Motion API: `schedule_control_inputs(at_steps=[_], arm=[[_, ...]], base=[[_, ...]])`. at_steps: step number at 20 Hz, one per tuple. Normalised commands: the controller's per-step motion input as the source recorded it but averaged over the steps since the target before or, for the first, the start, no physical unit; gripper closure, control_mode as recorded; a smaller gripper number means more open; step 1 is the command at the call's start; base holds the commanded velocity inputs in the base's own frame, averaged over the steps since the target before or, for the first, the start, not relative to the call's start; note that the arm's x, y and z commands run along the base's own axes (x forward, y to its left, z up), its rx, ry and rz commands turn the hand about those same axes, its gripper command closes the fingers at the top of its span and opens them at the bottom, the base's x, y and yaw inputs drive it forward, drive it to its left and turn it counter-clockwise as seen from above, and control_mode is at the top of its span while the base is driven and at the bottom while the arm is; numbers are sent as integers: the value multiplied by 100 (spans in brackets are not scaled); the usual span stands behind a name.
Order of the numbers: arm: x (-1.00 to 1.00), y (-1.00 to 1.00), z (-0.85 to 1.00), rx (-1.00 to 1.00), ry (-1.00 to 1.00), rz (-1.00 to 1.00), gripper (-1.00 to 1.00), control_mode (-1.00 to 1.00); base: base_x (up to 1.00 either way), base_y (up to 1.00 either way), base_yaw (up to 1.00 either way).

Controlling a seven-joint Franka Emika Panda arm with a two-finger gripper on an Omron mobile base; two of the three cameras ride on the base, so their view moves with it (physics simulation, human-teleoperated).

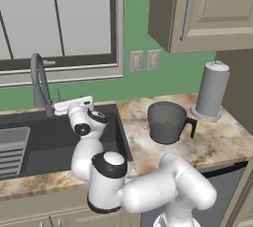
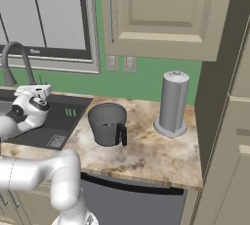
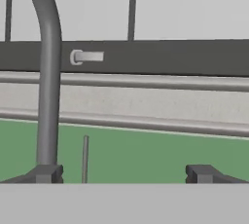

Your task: Turn on the sink faucet and place the jug under the water for a few seconds to fill it up.

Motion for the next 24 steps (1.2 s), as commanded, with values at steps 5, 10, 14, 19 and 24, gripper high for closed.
schedule_control_inputs(at_steps=[5,10,14,19,24], arm=[[33,14,-15,0,2,0,-100,-100],[32,21,-11,0,1,0,-100,-100],[32,23,-9,0,2,0,-100,-100],[29,15,-11,0,1,0,-100,-100],[27,3,-15,0,0,0,-100,-100]], base=[[0,0,0],[0,0,0],[0,0,0],[0,0,0],[0,0,0]])
